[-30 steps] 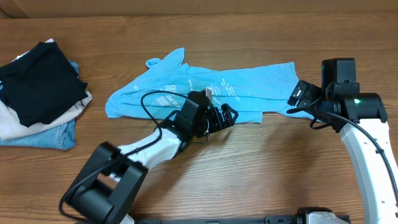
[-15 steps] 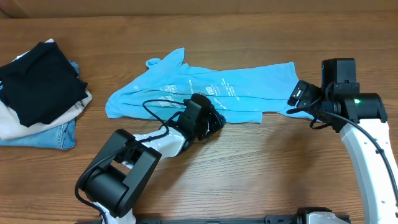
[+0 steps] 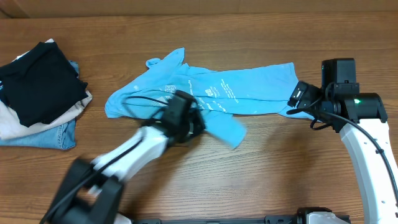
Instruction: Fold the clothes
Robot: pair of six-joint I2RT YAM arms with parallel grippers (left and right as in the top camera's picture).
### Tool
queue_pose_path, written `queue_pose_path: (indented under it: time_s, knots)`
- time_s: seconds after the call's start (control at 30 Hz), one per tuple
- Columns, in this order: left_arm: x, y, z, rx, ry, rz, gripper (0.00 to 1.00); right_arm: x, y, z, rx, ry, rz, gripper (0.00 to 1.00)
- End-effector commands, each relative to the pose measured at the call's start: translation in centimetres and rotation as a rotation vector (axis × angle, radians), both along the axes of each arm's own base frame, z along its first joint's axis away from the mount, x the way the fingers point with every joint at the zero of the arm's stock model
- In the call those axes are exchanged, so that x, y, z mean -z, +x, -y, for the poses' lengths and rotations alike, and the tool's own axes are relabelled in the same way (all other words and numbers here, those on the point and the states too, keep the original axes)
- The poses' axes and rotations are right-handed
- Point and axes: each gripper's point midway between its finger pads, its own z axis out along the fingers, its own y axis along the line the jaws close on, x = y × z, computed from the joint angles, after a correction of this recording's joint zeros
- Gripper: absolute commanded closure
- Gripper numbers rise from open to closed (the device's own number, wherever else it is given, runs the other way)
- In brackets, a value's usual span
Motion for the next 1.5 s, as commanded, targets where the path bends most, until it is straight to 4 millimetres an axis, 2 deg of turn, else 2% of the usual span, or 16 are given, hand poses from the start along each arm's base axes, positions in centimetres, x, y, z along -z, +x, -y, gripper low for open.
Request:
queue_pose_path:
  time_s: [0.0, 0.2, 0.33, 0.47, 0.67, 0.83, 0.93, 1.07, 1.2, 1.23, 1.33, 1.37, 1.43, 1.47]
  knots:
    - [-3.5, 0.3, -5.1, 0.003, 0.115, 0.114, 0.96, -0.2, -0.1, 0.2, -0.006, -0.01, -0.008, 0.0]
    - [-5.0, -2.4, -14.1, -0.133, 0.319, 0.069, 0.96, 1.2, -1.3, -0.3, -0.016, 0.013, -0.081, 0.0]
    - [-4.6, -3.9, -17.0, -0.178, 0.396, 0.009, 0.96, 3.2, -1.7, -0.3, -0.016, 0.015, -0.135, 0.0]
    - [-4.2, -4.6, -18.0, -0.176, 0.446, -0.022, 0.96, 5.4, -1.7, -0.4, -0.019, 0.024, -0.18, 0.0]
    - [-4.1, -4.8, -18.2, -0.178, 0.459, -0.03, 0.96, 8.2, -0.5, -3.6, -0.208, 0.155, -0.219, 0.0]
    - [-4.1, -4.8, -18.2, -0.178, 0.46, -0.03, 0.96, 10.5, 0.3, -4.1, -0.246, 0.179, -0.26, 0.07]
    - [-4.1, -4.8, -18.2, -0.178, 0.459, -0.029, 0.96, 11.8, 0.7, -5.7, -0.332, 0.252, -0.27, 0.08]
    - [-4.1, -4.8, -18.2, -0.178, 0.459, -0.029, 0.96, 14.3, 1.4, -5.9, -0.329, 0.269, -0.306, 0.13]
    - [-4.1, -4.8, -18.2, -0.178, 0.459, -0.029, 0.96, 16.5, 2.4, -6.0, -0.333, 0.274, -0.31, 0.27]
    - [-4.1, -4.8, -18.2, -0.178, 0.459, -0.029, 0.96, 16.7, 2.8, -6.0, -0.335, 0.271, -0.297, 0.35]
    - [-4.1, -4.8, -18.2, -0.178, 0.459, -0.029, 0.96, 16.4, 4.8, -6.0, -0.343, 0.258, -0.22, 0.76]
    - [-4.1, -4.8, -18.2, -0.178, 0.46, -0.029, 0.96, 16.1, 5.3, -5.9, -0.341, 0.253, -0.203, 0.85]
    - [-4.1, -4.8, -18.2, -0.178, 0.46, -0.029, 0.96, 15.1, 6.9, -5.3, -0.317, 0.225, -0.156, 0.96]
    - [-4.1, -4.8, -18.3, -0.179, 0.461, -0.029, 0.96, 14.5, 7.8, -4.6, -0.282, 0.195, -0.135, 0.96]
